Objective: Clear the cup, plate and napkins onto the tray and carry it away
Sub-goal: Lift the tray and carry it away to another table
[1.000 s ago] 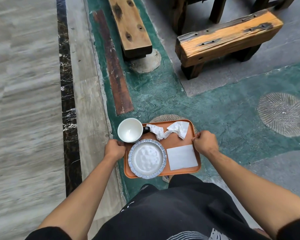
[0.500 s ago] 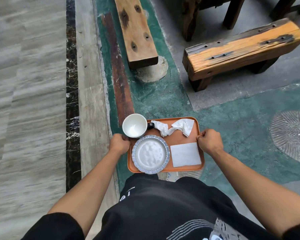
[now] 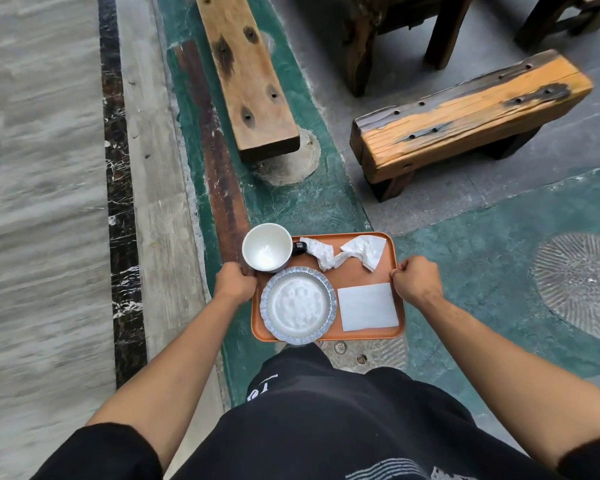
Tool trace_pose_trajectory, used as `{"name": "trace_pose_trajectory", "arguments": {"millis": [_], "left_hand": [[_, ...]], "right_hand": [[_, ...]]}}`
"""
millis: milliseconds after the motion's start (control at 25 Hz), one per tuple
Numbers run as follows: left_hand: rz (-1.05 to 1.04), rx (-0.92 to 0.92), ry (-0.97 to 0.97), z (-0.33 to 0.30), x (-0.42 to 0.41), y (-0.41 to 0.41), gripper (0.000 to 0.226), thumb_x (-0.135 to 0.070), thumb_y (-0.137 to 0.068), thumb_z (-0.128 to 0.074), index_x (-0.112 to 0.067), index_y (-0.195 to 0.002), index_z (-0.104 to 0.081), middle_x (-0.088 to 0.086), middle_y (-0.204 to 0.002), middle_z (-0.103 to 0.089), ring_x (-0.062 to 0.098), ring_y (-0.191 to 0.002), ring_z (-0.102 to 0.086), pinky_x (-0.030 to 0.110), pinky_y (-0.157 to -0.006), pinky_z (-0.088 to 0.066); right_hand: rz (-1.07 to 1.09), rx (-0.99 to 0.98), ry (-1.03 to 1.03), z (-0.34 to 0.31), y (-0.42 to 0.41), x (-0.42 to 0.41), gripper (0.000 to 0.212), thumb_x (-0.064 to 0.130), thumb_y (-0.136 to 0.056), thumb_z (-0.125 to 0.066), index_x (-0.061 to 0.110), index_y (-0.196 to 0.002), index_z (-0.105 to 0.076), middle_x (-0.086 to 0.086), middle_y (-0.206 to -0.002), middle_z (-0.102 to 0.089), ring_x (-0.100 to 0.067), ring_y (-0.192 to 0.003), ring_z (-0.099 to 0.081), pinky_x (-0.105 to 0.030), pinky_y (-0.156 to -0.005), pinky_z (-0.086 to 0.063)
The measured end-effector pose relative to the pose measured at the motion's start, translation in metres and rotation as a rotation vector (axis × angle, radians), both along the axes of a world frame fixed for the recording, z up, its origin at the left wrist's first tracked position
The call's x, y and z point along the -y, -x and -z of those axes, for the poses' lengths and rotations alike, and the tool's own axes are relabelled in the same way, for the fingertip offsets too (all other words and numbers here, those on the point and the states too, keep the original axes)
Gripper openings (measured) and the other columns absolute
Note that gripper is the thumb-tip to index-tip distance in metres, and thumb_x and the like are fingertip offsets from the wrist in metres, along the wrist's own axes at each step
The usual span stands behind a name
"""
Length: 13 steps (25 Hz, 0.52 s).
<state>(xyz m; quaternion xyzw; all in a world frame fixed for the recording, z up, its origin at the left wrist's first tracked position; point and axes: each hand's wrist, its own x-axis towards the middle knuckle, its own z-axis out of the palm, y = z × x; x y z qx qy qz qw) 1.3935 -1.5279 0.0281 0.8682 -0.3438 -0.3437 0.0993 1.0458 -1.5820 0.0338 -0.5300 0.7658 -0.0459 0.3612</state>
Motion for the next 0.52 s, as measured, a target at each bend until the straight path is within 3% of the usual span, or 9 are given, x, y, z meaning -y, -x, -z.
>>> {"name": "trace_pose_trajectory", "arguments": {"millis": [240,360,520], "left_hand": [[0.062,-0.005,0.017,0.000,0.091,-0.036,0.012,-0.009,-0.083,-0.065,0.001,-0.076,-0.067,0.017,-0.077,-0.069,0.035,-0.073,-0.066,0.041,-0.068,-0.058],[0.081,-0.020,0.014,0.001,0.132,-0.055,0.012,-0.009,-0.082,-0.065,-0.003,-0.071,-0.066,0.016,-0.075,-0.068,0.032,-0.071,-0.063,0.036,-0.064,-0.053],[0.101,-0.058,-0.015,0.006,0.178,-0.076,0.015,-0.009,-0.082,-0.064,0.003,-0.074,-0.068,0.013,-0.068,-0.063,0.029,-0.067,-0.057,0.033,-0.061,-0.046]], "right_hand": [[0.045,-0.038,-0.021,-0.005,-0.033,0.071,0.029,0.012,-0.088,-0.063,0.004,-0.061,-0.062,-0.017,-0.070,-0.070,-0.033,-0.072,-0.066,-0.032,-0.060,-0.052],[0.073,-0.055,-0.026,-0.007,-0.052,0.103,0.032,0.013,-0.089,-0.063,0.006,-0.058,-0.060,-0.017,-0.067,-0.069,-0.029,-0.065,-0.062,-0.027,-0.051,-0.041],[0.112,-0.066,-0.043,-0.006,-0.071,0.145,0.027,0.014,-0.091,-0.064,-0.001,-0.068,-0.068,-0.015,-0.069,-0.069,-0.025,-0.064,-0.060,-0.028,-0.057,-0.043]]}}
